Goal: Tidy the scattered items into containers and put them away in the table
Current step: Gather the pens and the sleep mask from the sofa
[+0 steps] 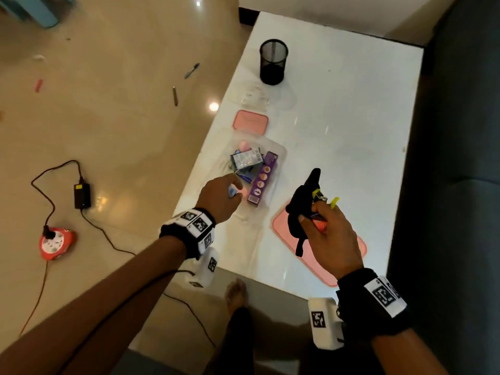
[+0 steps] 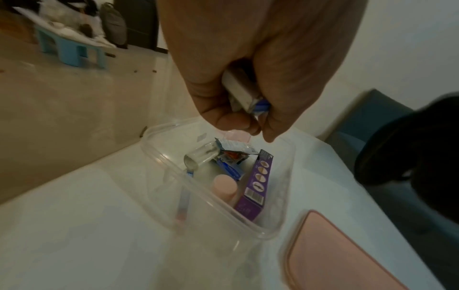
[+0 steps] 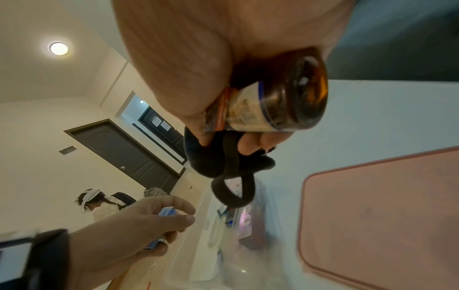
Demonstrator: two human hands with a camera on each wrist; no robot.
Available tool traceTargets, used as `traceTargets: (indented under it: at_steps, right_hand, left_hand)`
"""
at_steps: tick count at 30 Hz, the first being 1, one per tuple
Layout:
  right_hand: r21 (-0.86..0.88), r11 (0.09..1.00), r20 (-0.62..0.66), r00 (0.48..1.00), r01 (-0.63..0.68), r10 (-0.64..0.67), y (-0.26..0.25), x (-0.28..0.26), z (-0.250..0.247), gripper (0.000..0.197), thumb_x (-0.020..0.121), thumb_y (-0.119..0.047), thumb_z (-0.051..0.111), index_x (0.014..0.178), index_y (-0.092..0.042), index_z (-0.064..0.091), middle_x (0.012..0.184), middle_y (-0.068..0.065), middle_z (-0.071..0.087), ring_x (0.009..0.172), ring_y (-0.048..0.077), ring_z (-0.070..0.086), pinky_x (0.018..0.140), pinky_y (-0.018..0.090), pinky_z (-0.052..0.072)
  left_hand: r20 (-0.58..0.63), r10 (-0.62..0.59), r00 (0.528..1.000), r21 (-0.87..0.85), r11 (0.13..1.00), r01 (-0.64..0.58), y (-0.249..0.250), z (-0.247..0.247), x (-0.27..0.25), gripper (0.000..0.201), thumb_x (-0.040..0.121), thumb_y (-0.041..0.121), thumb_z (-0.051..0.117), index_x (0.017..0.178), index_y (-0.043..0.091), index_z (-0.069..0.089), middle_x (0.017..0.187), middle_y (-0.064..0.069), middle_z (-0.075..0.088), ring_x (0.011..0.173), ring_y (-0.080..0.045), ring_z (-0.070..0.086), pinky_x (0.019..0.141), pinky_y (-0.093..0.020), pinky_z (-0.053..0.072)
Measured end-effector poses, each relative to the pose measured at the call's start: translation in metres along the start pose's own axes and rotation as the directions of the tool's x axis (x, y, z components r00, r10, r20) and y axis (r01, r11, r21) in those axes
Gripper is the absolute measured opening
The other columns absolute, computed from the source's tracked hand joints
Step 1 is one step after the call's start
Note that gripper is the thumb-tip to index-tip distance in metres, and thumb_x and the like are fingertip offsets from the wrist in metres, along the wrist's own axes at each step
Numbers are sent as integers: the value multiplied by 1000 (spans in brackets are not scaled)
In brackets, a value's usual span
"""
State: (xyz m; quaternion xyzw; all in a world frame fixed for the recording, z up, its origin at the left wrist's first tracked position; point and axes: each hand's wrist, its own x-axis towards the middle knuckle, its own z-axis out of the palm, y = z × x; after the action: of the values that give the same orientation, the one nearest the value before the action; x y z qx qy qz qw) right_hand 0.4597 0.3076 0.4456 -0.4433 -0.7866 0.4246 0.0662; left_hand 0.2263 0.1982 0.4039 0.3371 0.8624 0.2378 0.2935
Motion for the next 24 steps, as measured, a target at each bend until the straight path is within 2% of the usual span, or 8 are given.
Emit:
traceTargets:
  at_steps: [4,9,13,15,17,19,22,24]
  right_hand:
    - [41,999,-41,999,10,-8,-23,15,34,15,91,-35,61,100,-23,60,98,-2,59,89,21,60,76,36,49]
    - [101,995,-61,998,17,-11,-35,38,68,33,80,-56,49,96,-29,59,96,-1,61,89,20,60,77,45,52]
    - [143,990,10,1000,15,-17,-42,54,86,35,80,-56,50,100,-29,59,99,0,62,90,21,62,78,46,54]
    - [140,989,90,994,48,-61,-48,58,93,22,83,-48,55,96,-31,59,97,-1,59,87,18,61,74,42,53]
    - [94,989,206,969,118,-136,-58,61,99,7,84,-40,57,88,-35,54,92,-3,56,82,15,58,70,34,47]
    - [60,985,316,933,162,-172,-64,64,108,7,83,-43,55,87,-38,52,92,-4,56,82,14,57,72,34,47]
    - [77,985,406,898,151,-170,-65,72,121,22,80,-53,52,94,-37,57,96,-5,59,83,13,60,76,34,50]
    - [158,983,403,903,89,-146,-65,75,125,17,84,-48,57,97,-37,61,96,-8,61,79,7,62,75,32,52]
  left_hand:
    - [115,50,992,72,996,-58,-18,5,34,22,85,19,64,105,14,60,106,-11,62,97,-31,57,73,-27,33]
    - [118,-24,993,63,998,17,-32,5,42,25,86,29,61,108,19,57,104,-5,66,89,-29,62,75,-31,44]
    - [-1,-90,996,-207,974,88,-33,-6,29,20,92,38,57,98,20,63,97,1,67,88,-20,61,78,-32,47]
    - [185,-177,967,-476,844,246,-28,-16,19,33,89,56,54,97,24,62,94,1,68,85,-20,63,77,-34,49]
    - [402,-187,896,-603,683,413,-25,-26,9,48,84,68,51,103,25,61,99,-1,70,90,-19,67,81,-35,52]
    - [427,-193,884,-652,612,448,-26,-36,1,45,87,58,57,109,19,61,99,-3,71,91,-18,69,82,-37,56]
    - [256,-278,926,-744,554,372,-35,-49,-1,9,94,19,60,98,11,61,84,-9,65,75,-20,63,80,-39,53]
    - [157,-339,928,-764,553,332,-42,-57,1,7,95,6,55,91,12,56,76,-11,59,69,-21,57,73,-37,51]
